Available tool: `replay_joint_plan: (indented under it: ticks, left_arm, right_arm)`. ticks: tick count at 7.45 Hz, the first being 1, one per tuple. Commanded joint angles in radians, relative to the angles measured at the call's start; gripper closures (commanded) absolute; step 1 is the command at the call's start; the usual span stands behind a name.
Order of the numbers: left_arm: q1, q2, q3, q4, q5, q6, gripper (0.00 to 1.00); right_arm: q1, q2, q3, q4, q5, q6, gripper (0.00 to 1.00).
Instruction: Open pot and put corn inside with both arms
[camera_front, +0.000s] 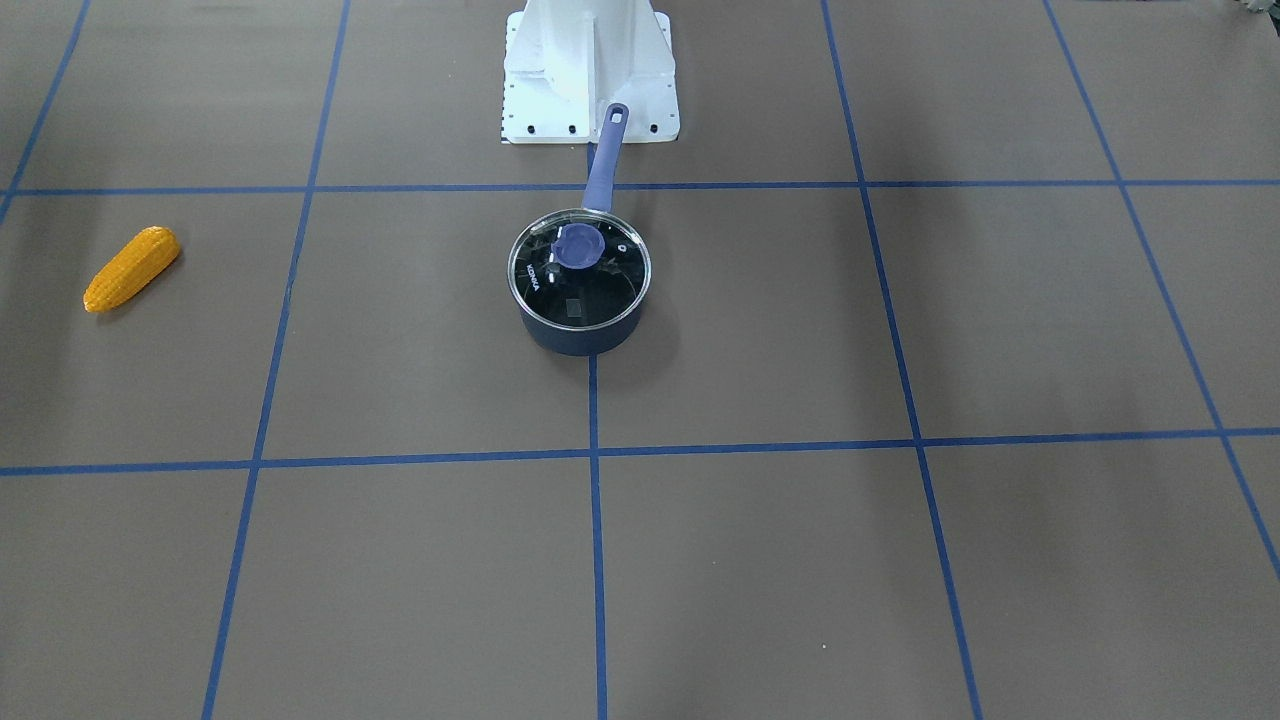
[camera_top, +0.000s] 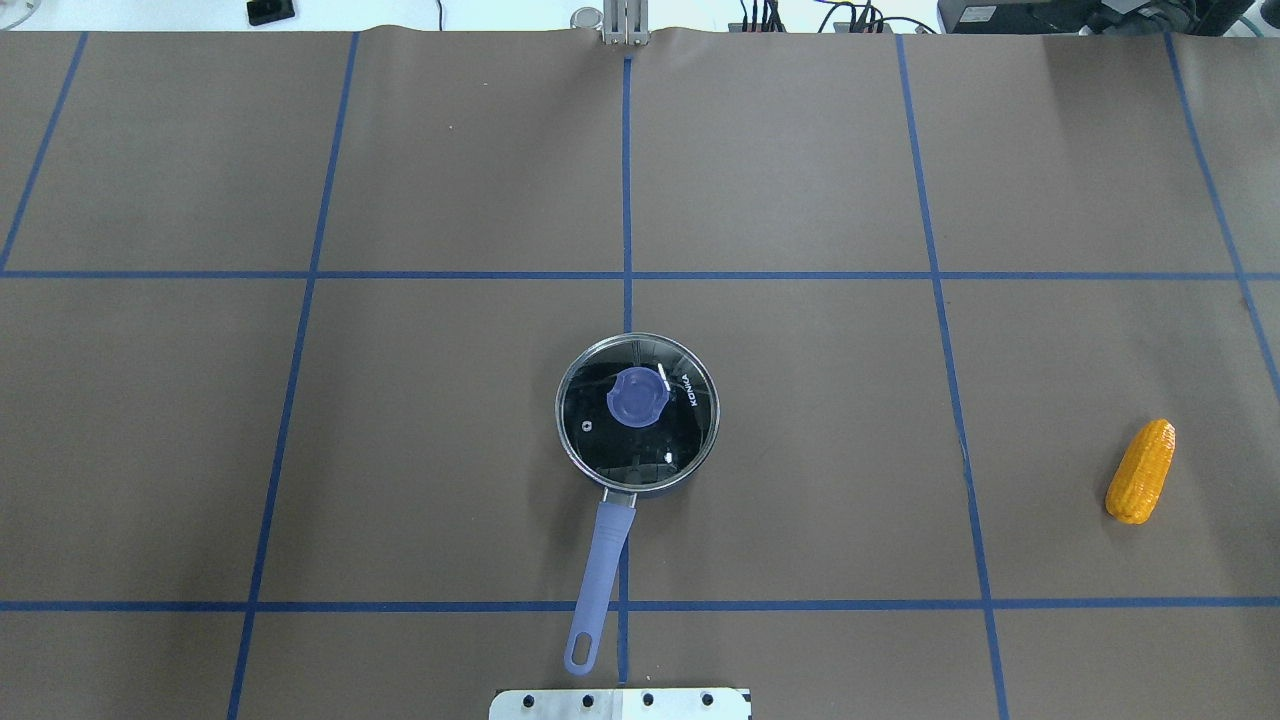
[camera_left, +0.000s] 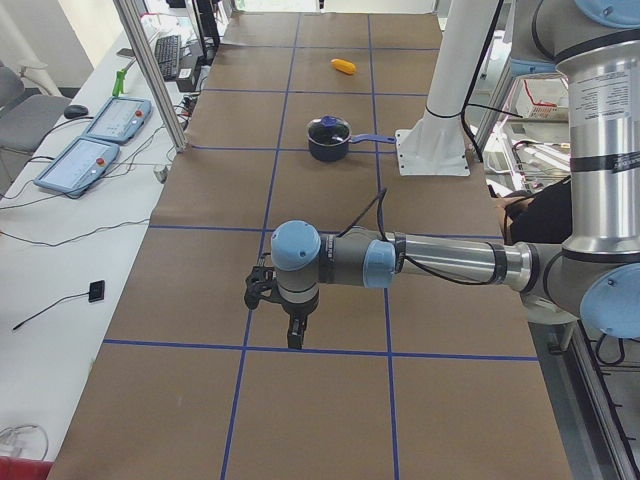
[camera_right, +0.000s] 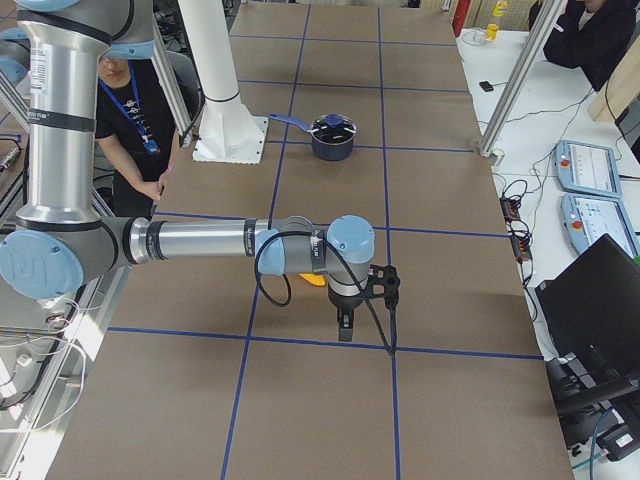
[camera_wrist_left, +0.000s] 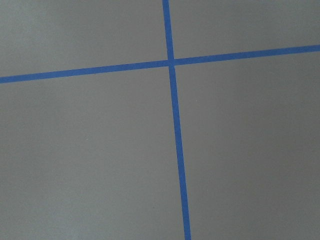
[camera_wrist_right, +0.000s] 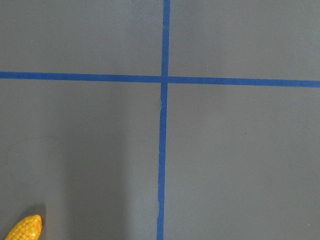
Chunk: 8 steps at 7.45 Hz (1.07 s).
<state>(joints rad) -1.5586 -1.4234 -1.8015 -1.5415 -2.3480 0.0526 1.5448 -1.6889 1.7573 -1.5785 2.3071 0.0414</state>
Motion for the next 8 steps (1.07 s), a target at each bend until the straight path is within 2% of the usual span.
replay_joint_plan:
  ticks: [1, 5, 6, 7, 8]
  left_arm:
    - [0.002, 0.000, -0.004, 0.000, 0.000, 0.000, 0.01]
    - [0.006, -0.011, -0.010, -0.043, -0.045, 0.000, 0.01]
    - [0.006, -0.017, -0.013, -0.116, -0.050, 0.003, 0.01]
    - [0.006, -0.023, -0.004, -0.250, -0.050, -0.003, 0.01]
    - [0.006, -0.017, -0.005, -0.291, -0.054, 0.000, 0.01]
  right_arm:
    - [0.000, 0.000, 0.004, -0.002, 0.006, -0.002, 0.00]
    - [-0.005, 0.020, 0.002, 0.003, 0.112, 0.011, 0.00]
    - [-0.003, 0.026, 0.017, 0.005, 0.112, 0.017, 0.00]
    - [-0.003, 0.031, 0.024, 0.005, 0.110, 0.017, 0.00]
    - [-0.002, 0.029, 0.036, 0.006, 0.104, -0.006, 0.00]
